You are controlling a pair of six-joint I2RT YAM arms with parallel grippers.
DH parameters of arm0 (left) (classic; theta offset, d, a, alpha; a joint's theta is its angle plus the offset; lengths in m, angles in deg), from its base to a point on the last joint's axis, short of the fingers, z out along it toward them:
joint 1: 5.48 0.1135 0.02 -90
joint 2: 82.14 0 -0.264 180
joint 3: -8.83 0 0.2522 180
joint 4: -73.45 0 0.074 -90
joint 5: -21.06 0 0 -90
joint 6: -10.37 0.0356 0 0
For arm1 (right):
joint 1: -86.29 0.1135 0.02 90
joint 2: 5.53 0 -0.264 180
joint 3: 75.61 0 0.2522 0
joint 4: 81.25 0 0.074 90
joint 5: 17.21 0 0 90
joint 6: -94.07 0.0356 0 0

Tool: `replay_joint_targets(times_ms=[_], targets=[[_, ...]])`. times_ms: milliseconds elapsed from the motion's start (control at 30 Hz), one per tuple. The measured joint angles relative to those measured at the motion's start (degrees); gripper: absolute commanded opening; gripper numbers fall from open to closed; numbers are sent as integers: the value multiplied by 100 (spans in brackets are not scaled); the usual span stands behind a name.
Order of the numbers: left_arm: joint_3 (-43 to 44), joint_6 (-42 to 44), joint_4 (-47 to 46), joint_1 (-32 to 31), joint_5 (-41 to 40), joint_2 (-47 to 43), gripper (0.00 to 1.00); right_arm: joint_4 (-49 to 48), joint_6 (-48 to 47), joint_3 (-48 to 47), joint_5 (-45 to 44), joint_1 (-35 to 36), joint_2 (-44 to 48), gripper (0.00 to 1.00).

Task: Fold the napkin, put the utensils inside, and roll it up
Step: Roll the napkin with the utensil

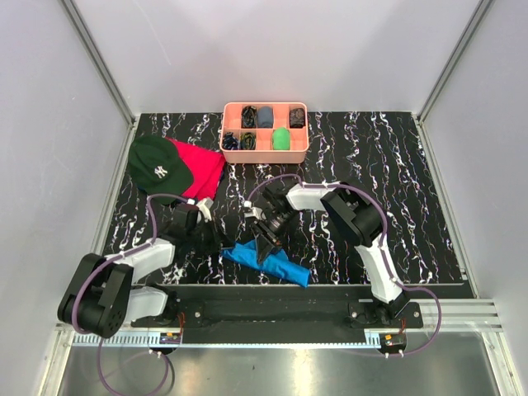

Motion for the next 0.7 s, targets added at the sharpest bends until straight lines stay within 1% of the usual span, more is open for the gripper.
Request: replay_joint_targets(times_ms=[133,267,367,467,600,667,700], targets=[[0,-17,-9,0,17,260,2,79,98,-72,37,0,55,65],[50,-15,-39,0,68,361,1,83,138,-81,-343,-2,299,70],[140,-13,-33,0,98,485,0,-22,131,-79,-1005,-2,627,73],[229,-13,-2,0,118,595,0,-337,122,35,-1604,-7,1034,76],[356,-13,55,0,133,745,0,-942,66,649,-2490,92,1958,82],[437,-13,118,0,142,820,0,-1307,-72,1058,-3174,297,2479,84],[476,-11,162,0,142,855,0,-1388,-98,1150,-3344,485,2588,85]])
